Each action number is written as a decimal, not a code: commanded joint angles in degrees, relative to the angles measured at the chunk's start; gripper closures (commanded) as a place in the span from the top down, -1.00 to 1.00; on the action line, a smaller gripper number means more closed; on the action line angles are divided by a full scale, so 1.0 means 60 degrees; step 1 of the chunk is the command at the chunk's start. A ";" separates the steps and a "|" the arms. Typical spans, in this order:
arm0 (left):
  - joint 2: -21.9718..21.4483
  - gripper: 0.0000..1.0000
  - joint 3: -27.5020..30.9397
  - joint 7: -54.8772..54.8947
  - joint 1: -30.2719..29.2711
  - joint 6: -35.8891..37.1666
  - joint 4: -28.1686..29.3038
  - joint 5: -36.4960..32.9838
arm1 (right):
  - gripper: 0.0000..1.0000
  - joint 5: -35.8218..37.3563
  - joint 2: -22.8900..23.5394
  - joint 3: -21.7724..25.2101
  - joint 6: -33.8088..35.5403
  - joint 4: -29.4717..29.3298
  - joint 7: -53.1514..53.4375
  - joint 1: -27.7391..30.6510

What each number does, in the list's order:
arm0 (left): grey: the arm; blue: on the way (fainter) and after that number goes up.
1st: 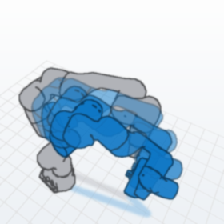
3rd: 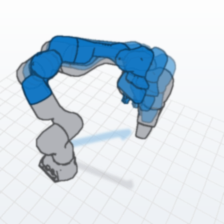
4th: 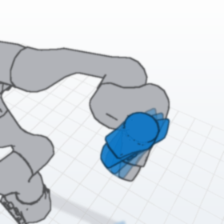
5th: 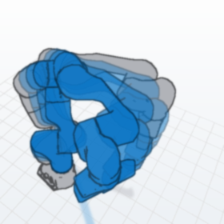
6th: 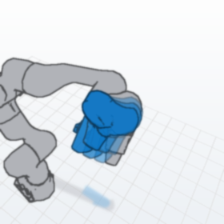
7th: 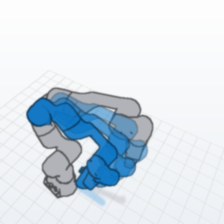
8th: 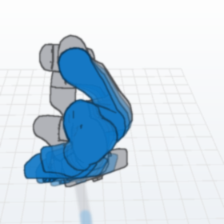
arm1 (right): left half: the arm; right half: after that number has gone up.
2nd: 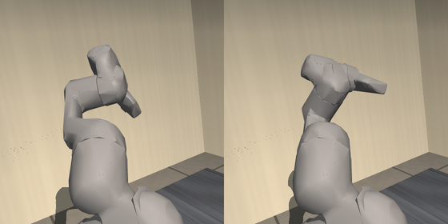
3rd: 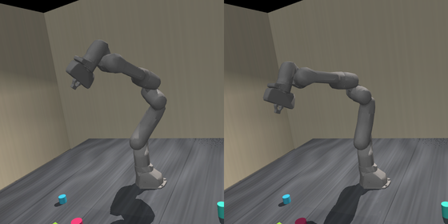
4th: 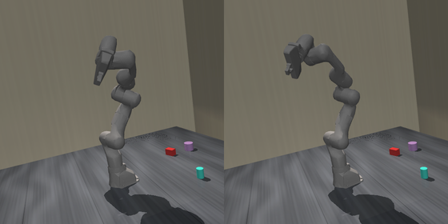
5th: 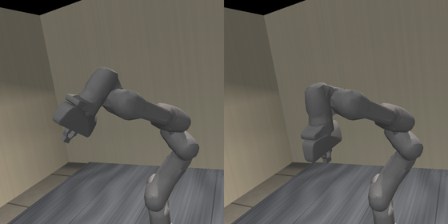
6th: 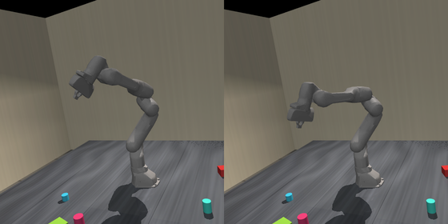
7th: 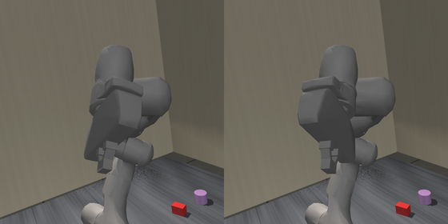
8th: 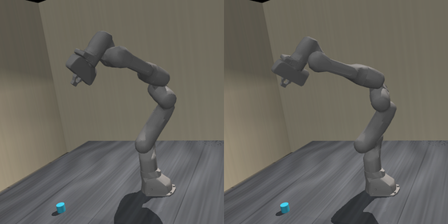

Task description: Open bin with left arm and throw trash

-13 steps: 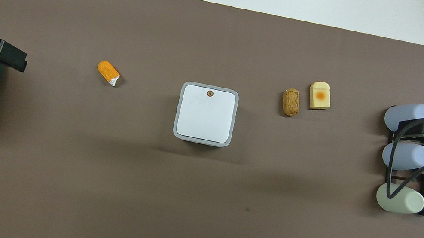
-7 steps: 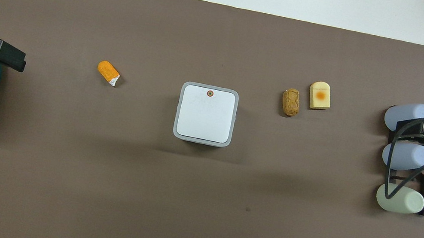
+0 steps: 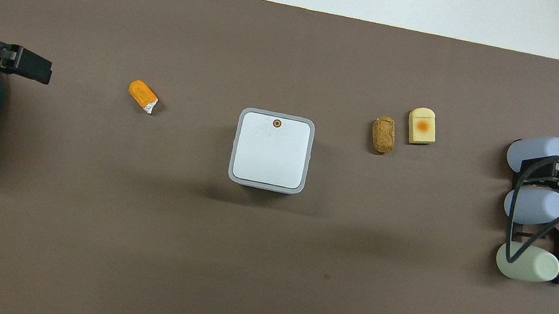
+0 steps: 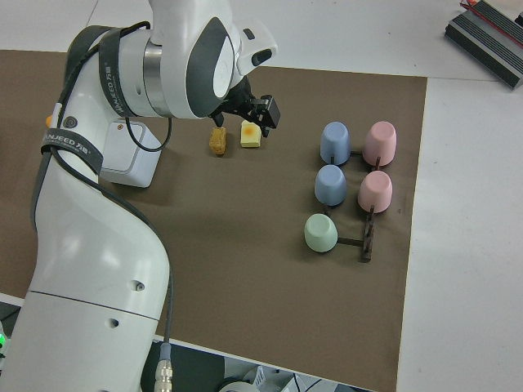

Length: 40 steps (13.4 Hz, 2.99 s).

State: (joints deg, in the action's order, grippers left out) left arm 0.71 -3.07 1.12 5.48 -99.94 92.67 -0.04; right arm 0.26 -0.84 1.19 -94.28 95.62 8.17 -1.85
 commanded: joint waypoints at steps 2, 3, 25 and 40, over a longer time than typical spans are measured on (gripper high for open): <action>-0.0644 -0.40 0.0042 -0.1266 0.1004 -0.0890 0.1208 -0.0170 | 1.00 0.0176 -0.0050 -0.0008 -0.0092 0.0074 0.0059 0.0016; -0.0776 -0.49 0.0028 -0.1676 0.1296 -0.1313 0.1515 -0.0141 | 1.00 0.0249 -0.0050 -0.0008 -0.0107 0.0089 0.0059 0.0016; 0.2548 -0.55 0.0028 -0.7262 0.4329 -0.9154 0.2470 0.0680 | 1.00 0.0073 0.3873 -0.0067 -0.6402 0.0411 -0.0219 -0.0628; 0.2579 -0.51 0.0086 -0.7072 0.5269 -0.7946 0.3046 0.0665 | -1.00 0.0059 0.4974 -0.0067 -0.7768 0.0924 -0.0440 -0.1068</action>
State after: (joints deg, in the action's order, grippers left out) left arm 15.31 -3.07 -41.49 35.88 -153.45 110.76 3.35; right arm 1.02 29.64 1.07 -139.62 100.23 6.39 -8.61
